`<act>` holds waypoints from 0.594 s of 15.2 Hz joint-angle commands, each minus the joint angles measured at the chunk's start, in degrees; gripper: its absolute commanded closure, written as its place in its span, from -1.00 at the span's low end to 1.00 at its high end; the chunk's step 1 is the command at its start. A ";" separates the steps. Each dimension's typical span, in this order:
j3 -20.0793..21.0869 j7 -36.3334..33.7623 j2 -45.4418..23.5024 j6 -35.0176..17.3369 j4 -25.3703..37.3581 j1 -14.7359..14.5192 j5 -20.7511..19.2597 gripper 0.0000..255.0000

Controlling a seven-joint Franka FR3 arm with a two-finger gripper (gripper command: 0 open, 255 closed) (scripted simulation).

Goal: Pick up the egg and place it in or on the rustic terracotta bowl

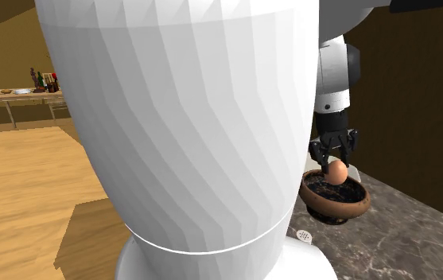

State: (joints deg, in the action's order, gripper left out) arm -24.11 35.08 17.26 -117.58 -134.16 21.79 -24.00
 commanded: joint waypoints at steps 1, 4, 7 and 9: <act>0.00 0.00 0.00 -0.01 0.00 0.00 0.00 1.00; 0.00 0.00 0.00 -0.01 0.00 0.00 0.00 -1.00; 0.00 0.00 0.00 -0.01 0.00 0.00 0.00 -1.00; 1.08 0.08 1.37 4.03 2.53 -0.45 0.56 -1.00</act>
State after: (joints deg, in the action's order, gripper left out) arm -23.34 35.06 18.26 -114.93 -132.53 21.48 -23.62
